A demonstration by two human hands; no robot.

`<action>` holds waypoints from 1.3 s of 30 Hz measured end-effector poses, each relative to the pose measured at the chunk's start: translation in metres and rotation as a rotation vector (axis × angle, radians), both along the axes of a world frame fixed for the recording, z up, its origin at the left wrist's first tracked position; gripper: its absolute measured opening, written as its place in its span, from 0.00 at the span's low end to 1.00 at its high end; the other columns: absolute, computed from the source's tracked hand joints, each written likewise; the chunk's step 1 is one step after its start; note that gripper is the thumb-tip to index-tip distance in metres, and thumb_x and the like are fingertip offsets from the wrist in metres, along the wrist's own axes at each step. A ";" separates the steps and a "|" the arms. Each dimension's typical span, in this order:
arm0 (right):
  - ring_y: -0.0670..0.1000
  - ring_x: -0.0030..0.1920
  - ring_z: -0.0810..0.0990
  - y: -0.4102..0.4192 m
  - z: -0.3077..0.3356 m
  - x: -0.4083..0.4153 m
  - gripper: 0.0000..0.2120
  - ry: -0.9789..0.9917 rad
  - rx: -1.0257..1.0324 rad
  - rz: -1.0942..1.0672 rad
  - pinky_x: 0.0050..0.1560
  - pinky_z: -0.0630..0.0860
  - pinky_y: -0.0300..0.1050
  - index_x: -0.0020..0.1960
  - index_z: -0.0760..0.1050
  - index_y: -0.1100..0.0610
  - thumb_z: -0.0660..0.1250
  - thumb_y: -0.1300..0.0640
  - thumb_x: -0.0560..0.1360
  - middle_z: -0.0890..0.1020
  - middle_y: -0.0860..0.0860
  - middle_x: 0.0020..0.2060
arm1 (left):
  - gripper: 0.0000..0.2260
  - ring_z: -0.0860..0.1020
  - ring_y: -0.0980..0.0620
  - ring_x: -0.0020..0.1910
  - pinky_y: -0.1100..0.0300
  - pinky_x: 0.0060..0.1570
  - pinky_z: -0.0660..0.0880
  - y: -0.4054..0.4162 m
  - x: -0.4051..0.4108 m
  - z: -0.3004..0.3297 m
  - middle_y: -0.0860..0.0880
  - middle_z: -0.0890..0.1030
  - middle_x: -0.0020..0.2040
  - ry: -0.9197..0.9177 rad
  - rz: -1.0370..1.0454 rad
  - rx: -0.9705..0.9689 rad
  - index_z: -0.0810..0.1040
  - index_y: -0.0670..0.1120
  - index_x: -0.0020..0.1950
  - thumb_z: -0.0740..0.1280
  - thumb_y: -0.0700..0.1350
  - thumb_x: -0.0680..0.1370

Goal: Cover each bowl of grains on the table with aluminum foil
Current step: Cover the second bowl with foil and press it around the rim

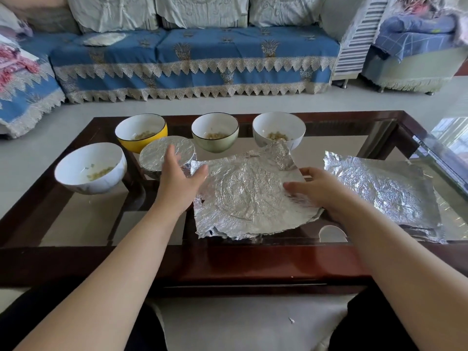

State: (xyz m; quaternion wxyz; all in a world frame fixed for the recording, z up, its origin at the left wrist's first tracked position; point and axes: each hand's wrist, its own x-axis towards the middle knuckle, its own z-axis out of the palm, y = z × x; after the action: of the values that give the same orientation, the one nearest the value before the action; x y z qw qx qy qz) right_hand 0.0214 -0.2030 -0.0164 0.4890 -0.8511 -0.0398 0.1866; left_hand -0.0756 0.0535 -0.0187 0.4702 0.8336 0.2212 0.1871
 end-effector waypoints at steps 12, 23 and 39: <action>0.55 0.46 0.85 0.006 -0.007 -0.008 0.15 0.041 0.070 0.000 0.54 0.80 0.57 0.54 0.77 0.56 0.76 0.59 0.70 0.84 0.53 0.46 | 0.33 0.32 0.54 0.77 0.55 0.73 0.33 -0.051 0.008 0.001 0.52 0.31 0.78 0.527 -0.653 0.832 0.34 0.50 0.80 0.43 0.65 0.81; 0.49 0.35 0.85 0.005 -0.003 -0.013 0.07 0.099 0.190 -0.010 0.34 0.78 0.39 0.49 0.81 0.59 0.73 0.56 0.74 0.86 0.52 0.39 | 0.50 0.31 0.50 0.77 0.51 0.75 0.33 -0.054 0.003 -0.004 0.50 0.32 0.79 0.538 -0.672 0.908 0.36 0.50 0.80 0.34 0.77 0.65; 0.54 0.34 0.83 0.006 -0.002 -0.020 0.05 0.197 0.244 -0.076 0.40 0.81 0.46 0.44 0.81 0.64 0.74 0.61 0.72 0.85 0.56 0.36 | 0.52 0.33 0.50 0.78 0.47 0.77 0.39 -0.051 0.000 0.000 0.51 0.34 0.80 0.500 -0.695 0.835 0.41 0.52 0.81 0.42 0.79 0.63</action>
State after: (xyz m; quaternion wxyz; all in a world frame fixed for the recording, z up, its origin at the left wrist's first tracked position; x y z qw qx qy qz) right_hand 0.0015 -0.1969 -0.0184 0.5971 -0.7638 0.0185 0.2444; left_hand -0.0756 0.0024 -0.0186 0.0700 0.9903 -0.0527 -0.1082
